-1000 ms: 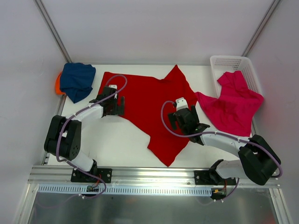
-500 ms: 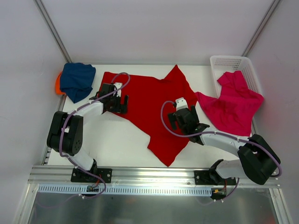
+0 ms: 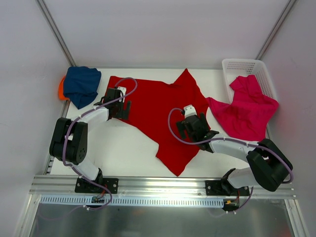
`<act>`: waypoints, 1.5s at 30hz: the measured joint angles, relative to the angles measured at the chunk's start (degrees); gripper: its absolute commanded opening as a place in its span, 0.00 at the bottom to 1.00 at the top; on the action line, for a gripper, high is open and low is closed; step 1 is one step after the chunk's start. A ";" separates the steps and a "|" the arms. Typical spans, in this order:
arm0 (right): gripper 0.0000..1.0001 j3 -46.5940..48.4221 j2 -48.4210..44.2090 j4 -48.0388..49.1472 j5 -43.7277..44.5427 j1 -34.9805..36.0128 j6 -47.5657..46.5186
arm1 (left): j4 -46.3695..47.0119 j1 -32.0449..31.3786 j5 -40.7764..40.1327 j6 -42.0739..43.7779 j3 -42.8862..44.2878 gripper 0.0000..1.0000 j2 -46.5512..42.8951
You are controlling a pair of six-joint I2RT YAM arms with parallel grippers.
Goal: Fold and stack the t-shirts
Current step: Flatten out the tshirt
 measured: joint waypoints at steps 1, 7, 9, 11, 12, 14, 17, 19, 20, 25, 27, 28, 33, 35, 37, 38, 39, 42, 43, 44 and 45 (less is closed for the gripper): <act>0.99 0.00 0.26 -0.02 -0.15 0.00 0.02 | -0.02 0.00 -0.74 0.13 0.00 0.88 0.00; 0.99 0.00 0.57 -0.02 -0.87 0.00 0.24 | -0.02 0.00 -3.58 0.70 0.00 0.83 0.00; 0.99 0.00 0.57 -0.02 -1.01 0.00 0.24 | -0.02 0.00 -3.58 1.03 0.00 0.83 0.00; 1.00 0.00 0.59 -0.02 -1.03 0.00 0.24 | -0.02 -0.02 -3.58 1.09 -0.02 0.83 0.00; 0.99 0.02 0.63 -0.04 -1.03 0.00 0.24 | -0.02 -0.02 -3.58 1.09 -0.02 0.83 0.00; 0.99 0.02 0.79 -0.04 -1.03 0.00 0.24 | -0.02 -0.02 -3.54 1.09 -0.07 0.84 0.02; 1.00 0.02 0.87 -0.07 -1.03 0.00 0.24 | 0.04 -0.33 -3.56 1.20 -0.07 0.84 0.94; 0.99 0.02 0.87 -0.07 -1.03 0.00 0.24 | 0.02 -0.92 -3.72 1.42 -0.02 0.85 2.16; 0.99 0.02 0.87 -0.07 -1.01 0.00 0.24 | 0.02 -1.44 -4.09 1.64 0.13 0.85 3.08; 0.99 0.02 0.87 -0.07 -1.01 0.00 0.22 | 0.22 -3.48 -6.03 2.19 3.28 0.85 6.62; 1.00 0.02 0.87 -0.07 -1.01 0.00 0.22 | 0.39 -3.56 -6.29 2.19 3.69 0.85 7.08; 0.99 0.02 0.87 -0.07 -1.01 0.00 0.22 | 0.35 -3.56 -6.32 2.16 3.76 0.85 7.08; 0.99 0.13 1.03 -0.07 -1.01 0.00 0.22 | 0.35 -3.93 -6.60 2.16 3.78 0.85 7.08; 0.99 0.15 1.11 -0.07 -1.01 0.00 0.22 | 0.24 -4.17 -6.78 2.16 3.85 0.85 7.08; 1.00 0.24 1.18 -0.09 -1.01 0.00 0.22 | 0.00 -4.42 -6.99 2.16 4.00 0.85 7.08; 0.99 0.31 1.22 -0.09 -1.01 0.00 0.20 | -0.15 -4.61 -7.17 2.19 4.13 0.85 7.08; 0.99 0.37 1.29 -0.09 -1.01 0.00 0.20 | -0.28 -4.81 -7.26 2.21 4.26 0.85 7.08; 0.99 0.48 1.36 -0.11 -1.01 0.00 0.20 | -1.29 -5.44 -7.61 2.27 5.09 0.85 7.08; 0.99 0.48 1.38 -0.11 -1.01 0.00 0.20 | -1.49 -5.75 -7.63 2.29 5.42 0.85 7.08; 1.00 0.48 1.40 -0.11 -1.01 0.00 0.20 | -1.66 -5.84 -7.69 2.34 5.77 0.85 7.08; 1.00 0.48 1.42 -0.11 -1.01 0.00 0.20 | -1.70 -6.12 -7.72 2.34 6.08 0.85 7.08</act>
